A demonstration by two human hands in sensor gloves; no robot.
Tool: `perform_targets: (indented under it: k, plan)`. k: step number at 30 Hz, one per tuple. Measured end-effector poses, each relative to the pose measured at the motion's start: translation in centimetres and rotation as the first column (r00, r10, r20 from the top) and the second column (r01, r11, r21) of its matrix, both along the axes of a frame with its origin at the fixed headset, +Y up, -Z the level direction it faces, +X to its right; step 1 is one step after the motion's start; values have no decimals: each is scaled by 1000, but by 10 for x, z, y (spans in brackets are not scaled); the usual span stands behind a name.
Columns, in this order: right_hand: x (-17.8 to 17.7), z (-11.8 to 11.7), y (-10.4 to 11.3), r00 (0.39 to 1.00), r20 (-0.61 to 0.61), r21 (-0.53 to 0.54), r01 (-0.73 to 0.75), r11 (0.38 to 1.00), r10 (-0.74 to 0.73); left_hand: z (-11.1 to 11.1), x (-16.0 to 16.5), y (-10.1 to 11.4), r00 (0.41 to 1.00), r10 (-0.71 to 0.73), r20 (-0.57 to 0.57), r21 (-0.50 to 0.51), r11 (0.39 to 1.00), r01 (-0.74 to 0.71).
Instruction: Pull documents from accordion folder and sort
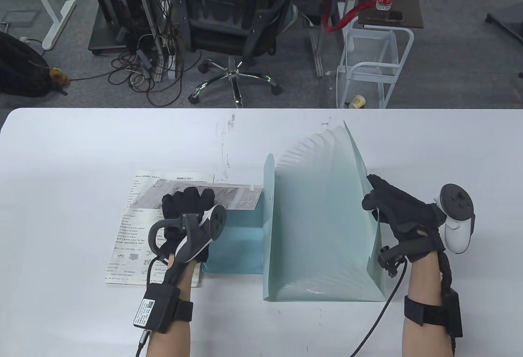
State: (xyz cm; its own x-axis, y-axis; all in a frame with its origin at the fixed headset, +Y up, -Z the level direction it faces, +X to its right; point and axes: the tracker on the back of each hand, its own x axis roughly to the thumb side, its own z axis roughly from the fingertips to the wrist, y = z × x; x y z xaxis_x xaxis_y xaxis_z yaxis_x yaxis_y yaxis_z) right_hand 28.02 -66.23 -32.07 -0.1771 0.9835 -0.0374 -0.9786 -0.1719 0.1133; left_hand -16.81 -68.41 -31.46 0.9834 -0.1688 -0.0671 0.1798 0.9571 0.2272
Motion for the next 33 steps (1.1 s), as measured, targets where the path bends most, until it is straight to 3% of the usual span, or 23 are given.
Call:
perform_targets:
  k: [8, 14, 21, 26, 30, 33]
  plan:
    - [0, 0, 0, 1000, 1, 0, -2, 1000, 2, 4, -1, -22, 999, 31, -32, -233, 972, -38]
    - [-1, 0, 0, 1000, -2, 0, -8, 1000, 8, 5, -15, -39, 970, 212, -116, -389, 889, -240]
    - [-6, -1, 0, 999, -8, 1, -37, 999, 38, 6, -24, -57, 945, 290, -153, -529, 783, -326]
    - [-13, 0, 4, 997, -6, 10, -81, 997, 81, 11, -25, -60, 952, 288, -108, -579, 760, -295]
    - [-25, 1, 8, 989, -1, 21, -149, 989, 150, 15, -31, -67, 913, 383, -143, -533, 747, -397]
    - [-38, 3, 10, 975, 3, 27, -221, 975, 221, 18, -32, -66, 879, 456, -140, -601, 667, -441]
